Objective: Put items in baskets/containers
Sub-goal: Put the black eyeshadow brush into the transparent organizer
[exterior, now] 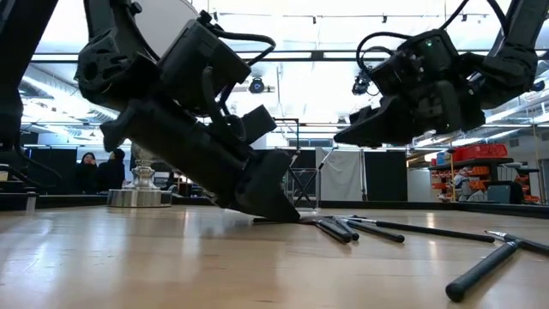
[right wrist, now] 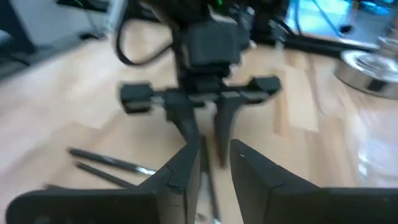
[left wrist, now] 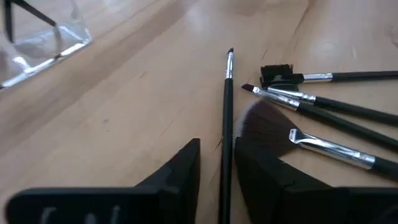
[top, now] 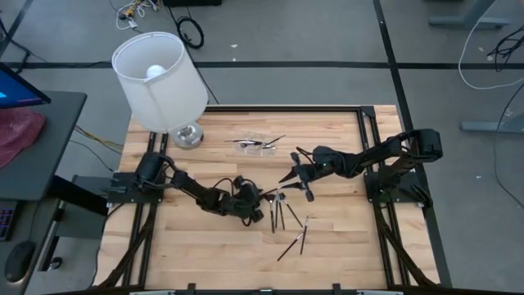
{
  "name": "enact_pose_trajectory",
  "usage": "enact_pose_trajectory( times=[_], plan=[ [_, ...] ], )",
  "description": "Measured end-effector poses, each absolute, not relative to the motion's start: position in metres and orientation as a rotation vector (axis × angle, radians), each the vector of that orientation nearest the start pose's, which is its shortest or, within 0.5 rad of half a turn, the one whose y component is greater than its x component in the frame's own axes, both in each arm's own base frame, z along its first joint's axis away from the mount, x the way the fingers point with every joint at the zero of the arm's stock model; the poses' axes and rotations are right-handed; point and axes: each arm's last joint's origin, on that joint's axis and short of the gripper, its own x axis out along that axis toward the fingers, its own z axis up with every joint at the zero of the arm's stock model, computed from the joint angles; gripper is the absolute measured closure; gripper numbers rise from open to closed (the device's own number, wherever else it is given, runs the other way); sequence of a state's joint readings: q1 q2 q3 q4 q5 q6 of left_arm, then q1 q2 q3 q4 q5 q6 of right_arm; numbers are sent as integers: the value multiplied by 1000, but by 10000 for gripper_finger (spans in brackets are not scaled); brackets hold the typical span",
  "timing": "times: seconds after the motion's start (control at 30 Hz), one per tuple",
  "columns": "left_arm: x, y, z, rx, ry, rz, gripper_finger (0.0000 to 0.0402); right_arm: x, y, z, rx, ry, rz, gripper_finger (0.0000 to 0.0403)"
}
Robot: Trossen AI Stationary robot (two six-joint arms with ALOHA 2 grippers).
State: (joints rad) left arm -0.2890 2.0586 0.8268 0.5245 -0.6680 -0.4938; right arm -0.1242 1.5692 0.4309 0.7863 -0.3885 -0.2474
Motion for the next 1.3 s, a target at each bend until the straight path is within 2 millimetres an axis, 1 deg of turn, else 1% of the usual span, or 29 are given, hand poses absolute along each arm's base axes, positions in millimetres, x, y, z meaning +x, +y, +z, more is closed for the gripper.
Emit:
enact_pose_trajectory(
  times=[0.1, 0.17, 0.23, 0.37, 0.43, 0.5, 0.6, 0.7, 0.77, 0.9, 1.03, 1.17, 1.3],
  plan=[
    [342, -79, 66, -158, 535, 486, 342, 264, -24, 134, -183, 354, 233, 309],
    [342, -79, 66, -158, 541, 479, 374, 263, -25, 132, -197, 370, 222, 309],
    [342, -79, 66, -152, 547, 478, 388, 263, -25, 132, -209, 371, 222, 307],
    [342, -79, 65, -153, 550, 475, 374, 265, -26, 123, -206, 391, 225, 288],
    [342, -79, 65, -152, 550, 476, 370, 267, -27, 115, -204, 411, 224, 272],
    [342, -79, 65, -152, 550, 476, 373, 270, -30, 107, -207, 423, 199, 256],
    [342, -79, 65, -152, 550, 475, 388, 276, -37, 96, -194, 475, 174, 236],
    [342, -79, 65, -153, 549, 475, 391, 281, -42, 83, -173, 552, 171, 224],
    [342, -80, 65, -153, 548, 475, 386, 285, -44, 79, -163, 575, 194, 222],
    [342, -80, 65, -154, 547, 474, 378, 286, -47, 72, -136, 591, 242, 227],
    [342, -80, 65, -153, 546, 475, 390, 285, -50, 70, -139, 593, 243, 240],
    [342, -82, 66, -144, 517, 488, 391, 284, -52, 70, -122, 599, 245, 264],
    [341, -90, 68, -73, 491, 474, 382, 284, -52, 70, -117, 583, 282, 293]
  ],
)
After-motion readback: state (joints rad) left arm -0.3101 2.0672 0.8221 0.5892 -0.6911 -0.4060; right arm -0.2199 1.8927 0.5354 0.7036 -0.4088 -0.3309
